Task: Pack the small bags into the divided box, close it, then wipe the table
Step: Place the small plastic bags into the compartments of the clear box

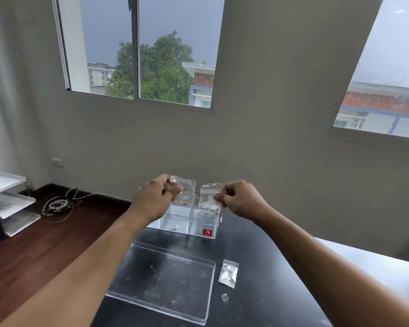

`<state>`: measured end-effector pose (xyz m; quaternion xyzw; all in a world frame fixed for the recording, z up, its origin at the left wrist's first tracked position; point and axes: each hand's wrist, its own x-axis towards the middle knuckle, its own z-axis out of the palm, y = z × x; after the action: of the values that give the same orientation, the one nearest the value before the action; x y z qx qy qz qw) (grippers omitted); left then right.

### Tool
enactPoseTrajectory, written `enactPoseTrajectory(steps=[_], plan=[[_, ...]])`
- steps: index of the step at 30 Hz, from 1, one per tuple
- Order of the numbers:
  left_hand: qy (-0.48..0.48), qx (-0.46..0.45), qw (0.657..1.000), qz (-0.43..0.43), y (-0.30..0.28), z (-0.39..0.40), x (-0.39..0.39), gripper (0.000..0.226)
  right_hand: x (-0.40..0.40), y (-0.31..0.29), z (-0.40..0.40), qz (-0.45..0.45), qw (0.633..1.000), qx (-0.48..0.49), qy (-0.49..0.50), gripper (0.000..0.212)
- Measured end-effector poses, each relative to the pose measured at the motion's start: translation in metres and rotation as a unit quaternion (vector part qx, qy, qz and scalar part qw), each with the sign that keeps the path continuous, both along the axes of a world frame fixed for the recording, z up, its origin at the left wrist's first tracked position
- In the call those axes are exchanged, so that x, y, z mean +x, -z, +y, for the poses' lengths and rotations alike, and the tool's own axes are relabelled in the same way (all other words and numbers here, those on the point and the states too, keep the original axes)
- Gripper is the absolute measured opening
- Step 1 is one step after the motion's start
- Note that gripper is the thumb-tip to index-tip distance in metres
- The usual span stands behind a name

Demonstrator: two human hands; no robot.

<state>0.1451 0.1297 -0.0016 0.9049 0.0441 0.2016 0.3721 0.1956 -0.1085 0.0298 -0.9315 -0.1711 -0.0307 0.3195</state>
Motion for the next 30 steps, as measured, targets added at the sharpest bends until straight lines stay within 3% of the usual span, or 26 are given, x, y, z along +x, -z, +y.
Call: enactPoseTrajectory(steps=[8, 15, 19, 22, 24, 27, 30], plan=[[-0.081, 0.207, 0.974, 0.051, 0.004, -0.013, -0.003, 0.046, 0.003, 0.015, 0.025, -0.021, 0.993, -0.118, 0.007, 0.022], [-0.095, 0.246, 0.962, 0.070, 0.010, -0.006, -0.005, 0.042, -0.001, 0.014, 0.032, -0.034, 0.979, -0.174, 0.098, 0.033], [-0.099, 0.205, 0.973, -0.028, 0.011, -0.004, -0.010, 0.060, -0.016, 0.008, 0.030, -0.094, 0.973, -0.194, 0.084, 0.039], [-0.043, 0.199, 0.971, -0.123, 0.009, -0.006, -0.011, 0.034, -0.026, 0.010, 0.027, -0.159, 0.965, -0.200, 0.053, 0.050], [0.031, 0.208, 0.970, -0.124, 0.007, -0.009, -0.012, 0.019, -0.027, 0.013, 0.026, -0.174, 0.968, -0.182, 0.009, 0.042], [0.097, 0.279, 0.954, -0.053, 0.010, -0.015, -0.014, 0.033, -0.025, 0.014, 0.022, -0.175, 0.966, -0.185, -0.046, 0.029], [0.099, 0.290, 0.952, -0.012, 0.008, -0.016, -0.017, 0.039, -0.022, 0.014, 0.016, -0.191, 0.949, -0.236, -0.079, 0.040]])
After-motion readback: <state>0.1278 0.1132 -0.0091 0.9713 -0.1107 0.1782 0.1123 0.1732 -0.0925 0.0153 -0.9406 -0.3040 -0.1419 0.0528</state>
